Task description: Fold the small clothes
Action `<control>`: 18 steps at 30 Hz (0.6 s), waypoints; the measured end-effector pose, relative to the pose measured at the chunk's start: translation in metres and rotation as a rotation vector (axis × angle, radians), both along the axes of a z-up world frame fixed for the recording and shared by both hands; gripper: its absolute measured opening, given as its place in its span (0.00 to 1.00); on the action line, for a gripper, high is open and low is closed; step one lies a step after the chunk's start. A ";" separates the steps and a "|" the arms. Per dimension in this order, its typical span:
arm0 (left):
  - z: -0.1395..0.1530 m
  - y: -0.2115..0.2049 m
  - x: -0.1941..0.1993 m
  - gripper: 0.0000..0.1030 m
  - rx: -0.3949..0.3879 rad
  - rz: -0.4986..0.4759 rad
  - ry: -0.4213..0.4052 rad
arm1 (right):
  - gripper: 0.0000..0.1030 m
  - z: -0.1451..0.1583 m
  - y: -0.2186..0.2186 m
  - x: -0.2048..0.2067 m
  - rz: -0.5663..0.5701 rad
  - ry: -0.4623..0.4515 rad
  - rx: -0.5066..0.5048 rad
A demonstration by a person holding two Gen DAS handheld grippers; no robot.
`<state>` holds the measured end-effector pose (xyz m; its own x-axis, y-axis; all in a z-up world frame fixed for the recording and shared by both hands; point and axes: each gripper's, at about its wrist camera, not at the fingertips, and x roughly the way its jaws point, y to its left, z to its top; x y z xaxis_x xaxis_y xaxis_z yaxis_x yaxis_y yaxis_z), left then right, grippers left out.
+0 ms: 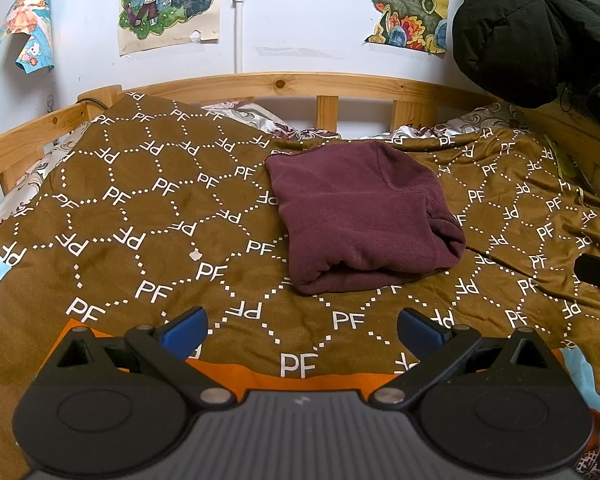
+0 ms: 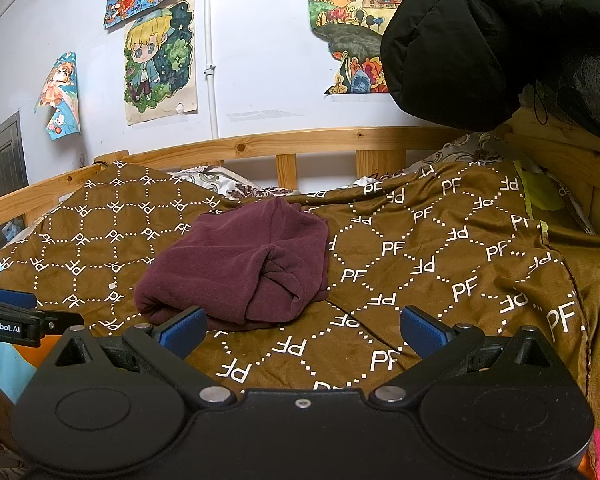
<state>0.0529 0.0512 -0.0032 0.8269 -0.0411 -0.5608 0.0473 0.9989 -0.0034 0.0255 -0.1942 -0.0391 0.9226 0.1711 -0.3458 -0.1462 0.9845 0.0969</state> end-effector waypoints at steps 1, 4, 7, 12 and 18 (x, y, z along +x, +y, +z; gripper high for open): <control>0.000 0.000 0.000 0.99 0.000 0.000 0.000 | 0.99 0.000 0.000 0.000 0.000 0.000 0.000; 0.000 0.000 0.000 0.99 0.000 -0.001 -0.002 | 0.99 0.000 0.000 0.000 0.000 0.000 0.000; -0.001 0.000 0.000 0.99 -0.001 0.000 -0.003 | 0.99 0.000 0.000 0.000 0.000 0.002 0.001; 0.000 0.001 -0.001 0.99 -0.010 0.017 -0.005 | 0.99 0.000 0.000 0.000 0.001 0.000 -0.001; 0.002 0.000 -0.001 0.99 0.000 0.036 0.006 | 0.99 0.000 0.000 0.000 0.001 0.002 0.000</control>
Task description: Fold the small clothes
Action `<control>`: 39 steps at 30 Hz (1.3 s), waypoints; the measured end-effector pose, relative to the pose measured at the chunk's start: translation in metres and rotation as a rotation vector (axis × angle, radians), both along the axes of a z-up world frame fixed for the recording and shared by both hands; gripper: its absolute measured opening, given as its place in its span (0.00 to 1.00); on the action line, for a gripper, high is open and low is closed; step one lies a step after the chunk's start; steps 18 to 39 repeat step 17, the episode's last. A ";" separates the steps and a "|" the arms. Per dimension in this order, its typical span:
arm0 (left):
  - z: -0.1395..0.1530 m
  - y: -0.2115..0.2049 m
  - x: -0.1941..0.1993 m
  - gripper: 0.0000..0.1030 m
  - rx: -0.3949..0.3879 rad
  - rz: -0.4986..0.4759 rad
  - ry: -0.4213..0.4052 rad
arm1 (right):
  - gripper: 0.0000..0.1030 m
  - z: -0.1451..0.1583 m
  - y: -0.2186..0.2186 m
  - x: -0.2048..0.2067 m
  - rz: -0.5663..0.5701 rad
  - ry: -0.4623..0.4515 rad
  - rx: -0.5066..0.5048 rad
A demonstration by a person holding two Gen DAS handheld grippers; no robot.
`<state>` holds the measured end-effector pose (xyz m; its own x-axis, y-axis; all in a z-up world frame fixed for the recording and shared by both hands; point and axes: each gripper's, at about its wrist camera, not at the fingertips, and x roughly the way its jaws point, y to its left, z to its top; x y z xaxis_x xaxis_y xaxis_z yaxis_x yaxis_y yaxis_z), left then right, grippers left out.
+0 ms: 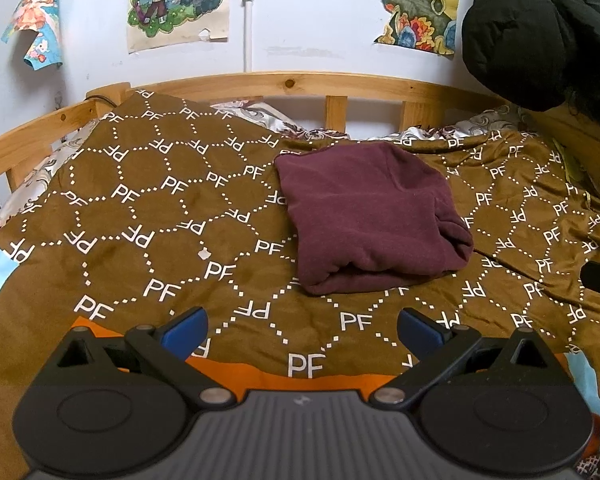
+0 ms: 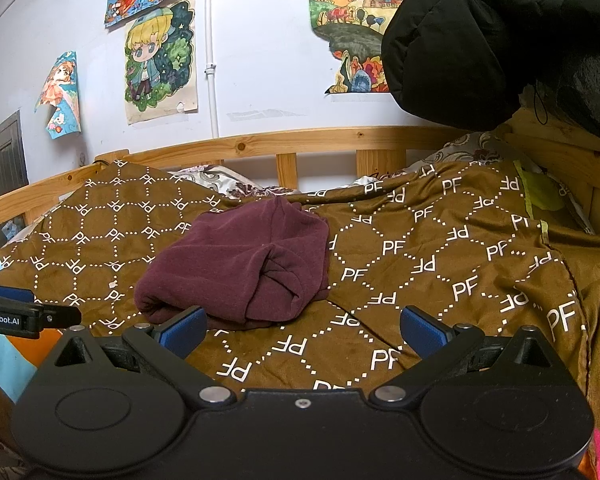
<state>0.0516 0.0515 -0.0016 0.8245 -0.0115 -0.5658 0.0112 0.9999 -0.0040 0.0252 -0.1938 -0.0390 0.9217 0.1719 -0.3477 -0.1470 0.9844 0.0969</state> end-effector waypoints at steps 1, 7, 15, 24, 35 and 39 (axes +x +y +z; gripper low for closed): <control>0.000 0.000 0.000 0.99 0.001 0.001 0.002 | 0.99 0.000 0.000 0.000 0.000 0.000 0.000; 0.002 0.000 -0.002 0.99 0.014 0.006 -0.006 | 0.99 0.000 0.000 0.000 -0.001 0.000 0.000; 0.003 -0.002 -0.004 0.99 0.030 0.000 -0.024 | 0.99 0.000 0.000 0.000 0.000 0.000 -0.001; 0.004 -0.002 -0.003 0.99 0.032 0.000 -0.023 | 0.99 0.000 0.000 0.000 -0.001 0.000 -0.001; 0.004 -0.002 -0.003 0.99 0.032 0.000 -0.023 | 0.99 0.000 0.000 0.000 -0.001 0.000 -0.001; 0.004 -0.002 -0.003 0.99 0.032 0.000 -0.023 | 0.99 0.000 0.000 0.000 -0.001 0.000 -0.001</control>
